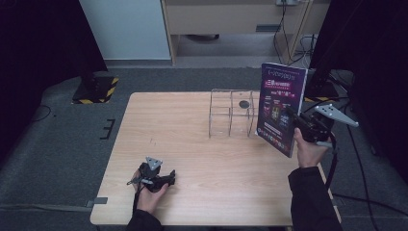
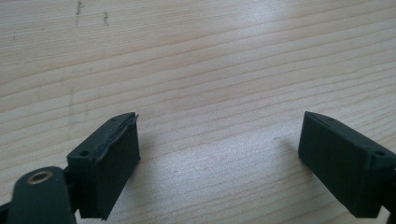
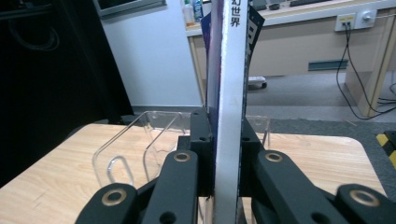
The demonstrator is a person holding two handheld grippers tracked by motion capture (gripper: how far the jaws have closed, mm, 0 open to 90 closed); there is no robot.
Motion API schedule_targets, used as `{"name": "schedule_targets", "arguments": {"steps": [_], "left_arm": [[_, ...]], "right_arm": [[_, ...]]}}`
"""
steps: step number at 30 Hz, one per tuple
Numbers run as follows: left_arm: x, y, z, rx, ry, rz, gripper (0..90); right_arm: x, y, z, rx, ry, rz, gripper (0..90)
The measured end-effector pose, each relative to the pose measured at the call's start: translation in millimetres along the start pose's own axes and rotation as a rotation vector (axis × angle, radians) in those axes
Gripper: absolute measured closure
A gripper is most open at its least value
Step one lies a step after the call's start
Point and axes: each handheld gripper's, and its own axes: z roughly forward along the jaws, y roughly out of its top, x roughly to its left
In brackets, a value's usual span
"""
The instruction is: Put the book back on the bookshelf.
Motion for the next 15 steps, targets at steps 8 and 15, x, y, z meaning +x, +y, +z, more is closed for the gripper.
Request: {"name": "schedule_targets", "arguments": {"steps": [8,15], "left_arm": [[-0.1,0.0,0.1,0.001,-0.001,0.0,11.2],[-0.2,0.1,0.2,0.001,0.0,0.0,10.9]], "right_arm": [[-3.9,-4.8,18.7,0.012,-0.03,-0.007,82.9],[-5.9,-10.9,33.1,0.009,-0.054,0.001,82.9]]}}
